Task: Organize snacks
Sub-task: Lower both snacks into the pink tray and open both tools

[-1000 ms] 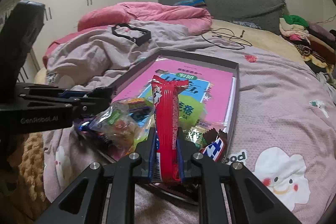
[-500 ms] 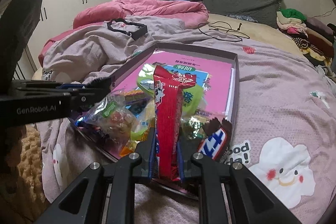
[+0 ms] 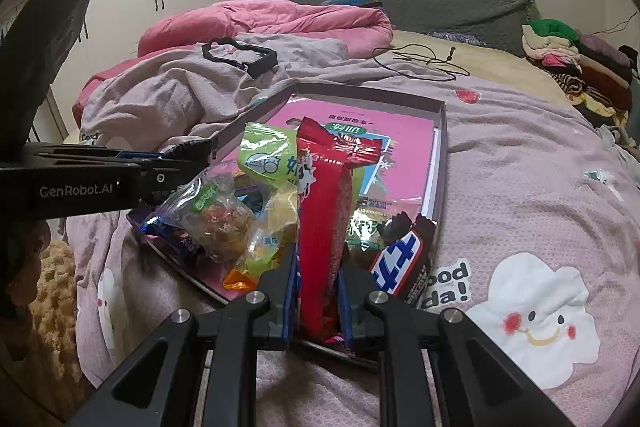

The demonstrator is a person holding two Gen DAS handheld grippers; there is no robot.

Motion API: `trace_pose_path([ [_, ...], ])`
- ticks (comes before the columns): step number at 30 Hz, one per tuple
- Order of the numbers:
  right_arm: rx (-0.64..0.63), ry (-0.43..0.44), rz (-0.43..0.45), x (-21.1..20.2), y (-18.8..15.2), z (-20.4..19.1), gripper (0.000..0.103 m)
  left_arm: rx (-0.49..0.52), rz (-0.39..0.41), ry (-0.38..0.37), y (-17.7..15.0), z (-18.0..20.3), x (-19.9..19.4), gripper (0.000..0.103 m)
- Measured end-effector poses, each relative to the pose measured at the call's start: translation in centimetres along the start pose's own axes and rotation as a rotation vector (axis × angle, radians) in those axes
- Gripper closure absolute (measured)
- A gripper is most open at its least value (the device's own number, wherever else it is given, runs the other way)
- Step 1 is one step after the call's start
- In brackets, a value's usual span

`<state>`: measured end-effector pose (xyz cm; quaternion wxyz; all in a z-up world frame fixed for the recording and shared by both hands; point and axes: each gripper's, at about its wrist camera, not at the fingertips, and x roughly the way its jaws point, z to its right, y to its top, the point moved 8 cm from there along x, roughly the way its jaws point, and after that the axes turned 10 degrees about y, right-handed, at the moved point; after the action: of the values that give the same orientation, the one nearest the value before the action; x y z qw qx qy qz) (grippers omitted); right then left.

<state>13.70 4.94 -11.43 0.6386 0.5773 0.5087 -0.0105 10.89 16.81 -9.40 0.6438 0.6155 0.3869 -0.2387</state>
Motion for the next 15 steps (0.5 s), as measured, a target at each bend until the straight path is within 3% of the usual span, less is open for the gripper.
trace_pose_path([
  [15, -0.036, -0.002, 0.014, -0.66, -0.33, 0.03, 0.084, -0.006, -0.001, 0.027, -0.07, 0.08, -0.21, 0.076],
])
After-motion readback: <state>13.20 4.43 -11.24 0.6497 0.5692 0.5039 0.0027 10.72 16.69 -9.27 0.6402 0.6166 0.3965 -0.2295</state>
